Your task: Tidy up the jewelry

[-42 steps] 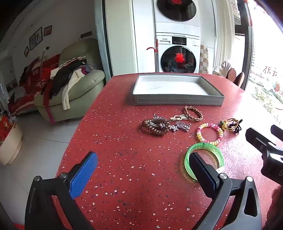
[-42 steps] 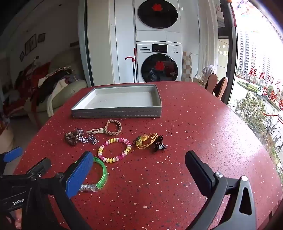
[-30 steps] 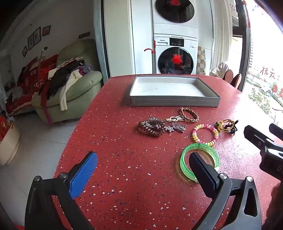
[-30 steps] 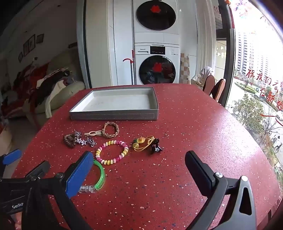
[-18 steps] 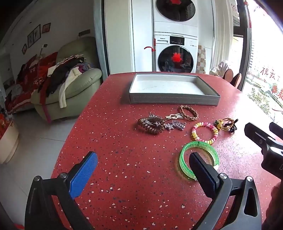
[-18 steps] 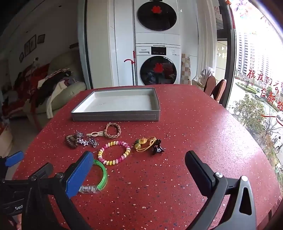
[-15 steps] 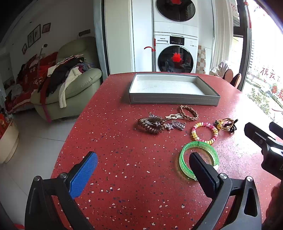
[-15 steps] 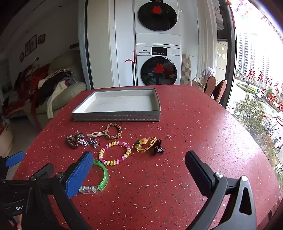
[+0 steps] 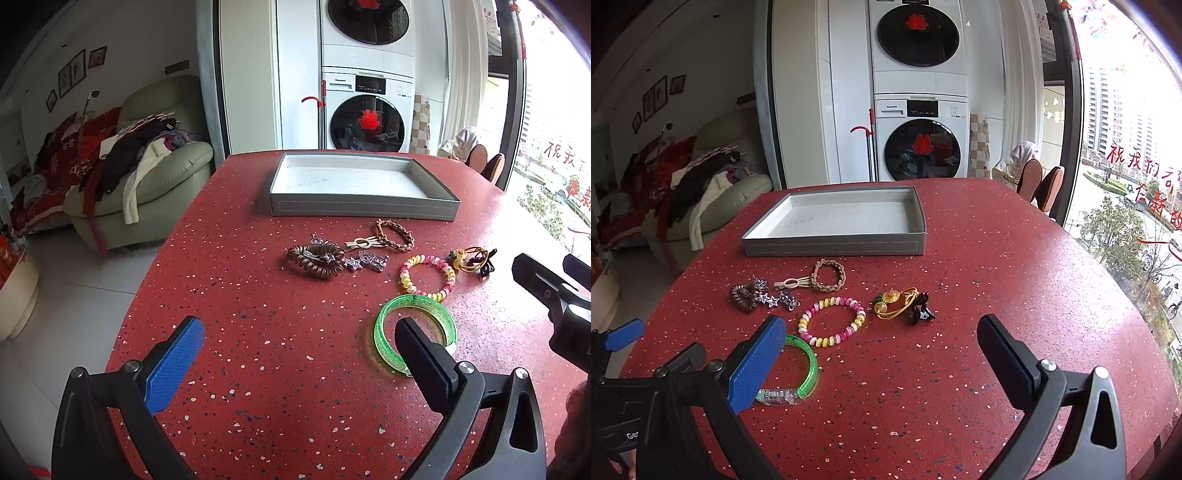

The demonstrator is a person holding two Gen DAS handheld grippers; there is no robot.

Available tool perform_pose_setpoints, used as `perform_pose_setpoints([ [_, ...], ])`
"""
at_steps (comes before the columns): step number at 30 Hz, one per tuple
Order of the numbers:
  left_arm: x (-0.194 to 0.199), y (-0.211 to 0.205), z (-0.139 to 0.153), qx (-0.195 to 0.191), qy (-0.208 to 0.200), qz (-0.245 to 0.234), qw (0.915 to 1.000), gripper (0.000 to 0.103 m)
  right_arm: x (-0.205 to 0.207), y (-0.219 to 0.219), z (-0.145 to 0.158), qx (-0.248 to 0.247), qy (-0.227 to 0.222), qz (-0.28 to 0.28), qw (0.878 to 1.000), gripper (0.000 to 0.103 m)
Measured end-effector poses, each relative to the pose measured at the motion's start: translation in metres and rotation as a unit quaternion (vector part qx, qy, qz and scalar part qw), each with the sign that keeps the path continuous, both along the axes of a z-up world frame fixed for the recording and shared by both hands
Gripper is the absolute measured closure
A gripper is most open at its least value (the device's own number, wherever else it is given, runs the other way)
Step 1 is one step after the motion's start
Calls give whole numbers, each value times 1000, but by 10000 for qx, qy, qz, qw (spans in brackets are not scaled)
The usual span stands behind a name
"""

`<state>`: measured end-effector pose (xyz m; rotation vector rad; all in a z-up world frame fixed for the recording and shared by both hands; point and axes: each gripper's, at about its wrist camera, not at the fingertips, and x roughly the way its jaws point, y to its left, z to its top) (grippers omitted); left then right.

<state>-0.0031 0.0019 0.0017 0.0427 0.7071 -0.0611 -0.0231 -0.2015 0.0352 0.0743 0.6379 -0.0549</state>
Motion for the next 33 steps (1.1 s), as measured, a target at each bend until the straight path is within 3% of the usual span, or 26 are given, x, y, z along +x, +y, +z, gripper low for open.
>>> perform_pose_setpoints([
  [33,-1,0,-1,-2,3,-9,10000,0,-1,-2,-1,16,-12,1,10000,0],
])
